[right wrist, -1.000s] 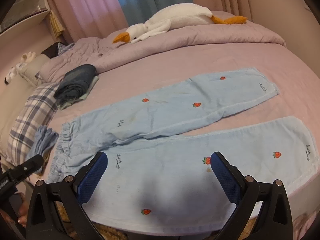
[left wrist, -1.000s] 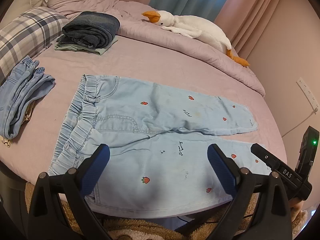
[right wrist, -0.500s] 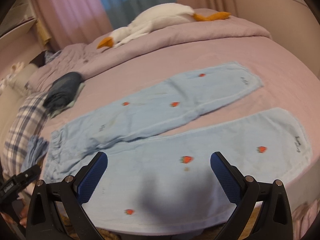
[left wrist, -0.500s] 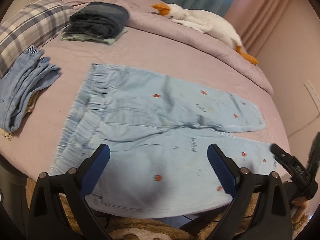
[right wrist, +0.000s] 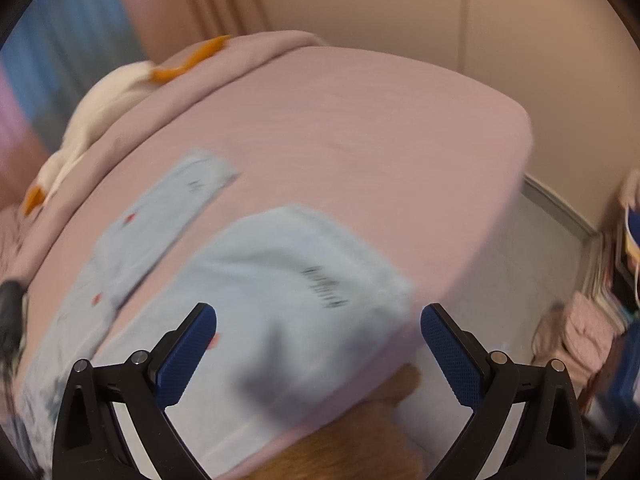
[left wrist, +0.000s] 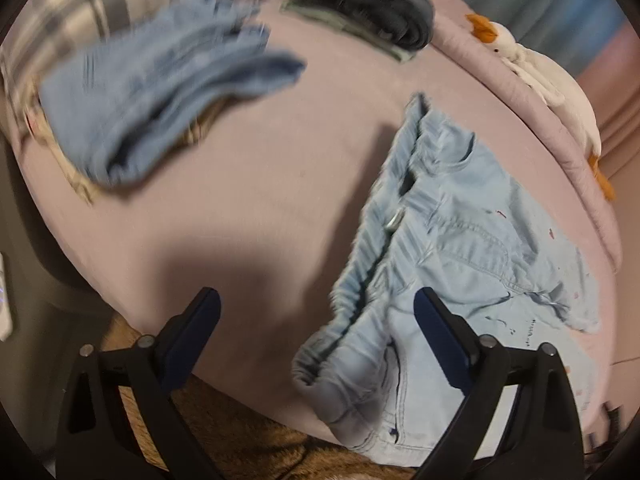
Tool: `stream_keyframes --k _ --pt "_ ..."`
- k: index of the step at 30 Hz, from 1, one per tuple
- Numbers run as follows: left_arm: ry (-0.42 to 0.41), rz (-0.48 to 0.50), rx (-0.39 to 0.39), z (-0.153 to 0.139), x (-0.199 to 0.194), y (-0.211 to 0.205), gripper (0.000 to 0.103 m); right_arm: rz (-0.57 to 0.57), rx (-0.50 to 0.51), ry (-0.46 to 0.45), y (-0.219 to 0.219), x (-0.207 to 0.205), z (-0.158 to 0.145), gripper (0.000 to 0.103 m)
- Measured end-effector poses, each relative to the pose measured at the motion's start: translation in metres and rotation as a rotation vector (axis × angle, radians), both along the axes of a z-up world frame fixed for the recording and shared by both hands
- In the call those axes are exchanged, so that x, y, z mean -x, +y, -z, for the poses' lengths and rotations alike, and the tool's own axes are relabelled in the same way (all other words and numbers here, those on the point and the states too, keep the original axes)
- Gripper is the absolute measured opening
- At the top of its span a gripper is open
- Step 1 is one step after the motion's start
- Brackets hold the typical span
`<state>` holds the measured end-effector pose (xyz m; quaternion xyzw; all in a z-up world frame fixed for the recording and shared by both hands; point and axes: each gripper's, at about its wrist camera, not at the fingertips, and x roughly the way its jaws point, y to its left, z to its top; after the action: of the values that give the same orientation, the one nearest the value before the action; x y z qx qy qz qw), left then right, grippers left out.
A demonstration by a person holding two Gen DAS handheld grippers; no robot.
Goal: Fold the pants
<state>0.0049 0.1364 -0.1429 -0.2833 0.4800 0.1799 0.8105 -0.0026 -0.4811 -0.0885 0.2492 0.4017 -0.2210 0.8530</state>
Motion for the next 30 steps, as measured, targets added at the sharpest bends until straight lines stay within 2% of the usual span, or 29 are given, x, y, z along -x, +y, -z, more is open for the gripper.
stream_keyframes --k 1,3,5,6,7,8,9,10,11,12,15,16,18,19,20,22,23,25,28,29,30 --pt "0.0 0.001 0.031 0.004 0.001 0.002 0.089 0.02 -0.009 0.011 -0.008 0.001 0.006 0.102" --pt "-0.008 0.007 0.092 0.012 0.002 0.006 0.07 0.039 -0.02 0.033 -0.018 0.002 0.018 0.101" --pt "-0.02 -0.001 0.119 0.016 0.006 0.004 0.058 0.054 -0.051 0.058 -0.024 0.002 0.031 0.095" --pt "-0.038 -0.005 0.138 0.017 0.008 0.003 0.043 0.059 -0.09 0.057 -0.032 0.0 0.04 0.093" --pt "-0.049 -0.004 0.158 0.018 0.01 0.003 0.036 0.061 -0.14 0.042 -0.035 0.0 0.047 0.085" --pt "-0.068 -0.019 0.184 0.019 0.013 0.003 0.033 0.055 -0.179 0.032 -0.038 -0.003 0.051 0.069" --pt "-0.075 -0.033 0.198 0.018 0.016 0.003 0.029 0.052 -0.211 0.031 -0.039 -0.006 0.055 0.064" --pt "-0.085 -0.038 0.21 0.017 0.019 0.004 0.027 0.069 -0.183 0.041 -0.038 -0.008 0.054 0.053" --pt "-0.103 -0.045 0.218 0.013 0.02 0.006 0.022 0.056 -0.138 0.038 -0.034 -0.012 0.046 0.029" --pt "-0.113 -0.047 0.209 0.008 0.019 0.007 0.017 0.028 -0.132 0.026 -0.032 -0.017 0.039 0.017" --pt "-0.158 -0.056 0.143 -0.014 0.022 0.011 0.012 0.001 -0.104 -0.059 -0.032 -0.021 0.008 0.016" --pt "-0.17 -0.069 0.107 -0.021 0.026 0.014 0.006 -0.007 -0.089 -0.093 -0.031 -0.02 -0.005 0.016" --pt "-0.132 -0.131 -0.046 -0.029 0.023 0.02 0.001 -0.031 -0.089 -0.166 -0.029 -0.019 -0.027 0.016" --pt "-0.113 -0.147 -0.026 -0.025 0.028 0.027 0.001 -0.041 -0.098 -0.185 -0.027 -0.019 -0.032 0.016" --pt "-0.093 -0.134 0.057 -0.015 0.031 0.032 0.001 -0.044 -0.089 -0.174 -0.023 -0.018 -0.034 0.016" --pt "-0.065 -0.109 0.151 0.0 0.036 0.033 0.002 -0.029 -0.04 -0.113 -0.019 -0.019 -0.025 0.016" --pt "-0.053 -0.098 0.132 0.003 0.039 0.028 0.002 -0.015 -0.017 -0.065 -0.018 -0.02 -0.014 0.016" --pt "-0.042 -0.085 0.088 0.003 0.043 0.02 0.002 0.011 -0.045 -0.008 -0.026 -0.022 0.008 0.016" --pt "-0.055 -0.054 0.124 0.0 0.04 0.018 0.008 0.033 -0.102 0.06 -0.039 -0.024 0.039 0.016" --pt "-0.064 -0.05 0.123 -0.002 0.041 0.017 0.009 0.031 -0.104 0.064 -0.039 -0.023 0.042 0.016" --pt "-0.067 -0.051 0.114 -0.004 0.04 0.017 0.015 0.033 -0.095 0.065 -0.037 -0.023 0.04 0.016"
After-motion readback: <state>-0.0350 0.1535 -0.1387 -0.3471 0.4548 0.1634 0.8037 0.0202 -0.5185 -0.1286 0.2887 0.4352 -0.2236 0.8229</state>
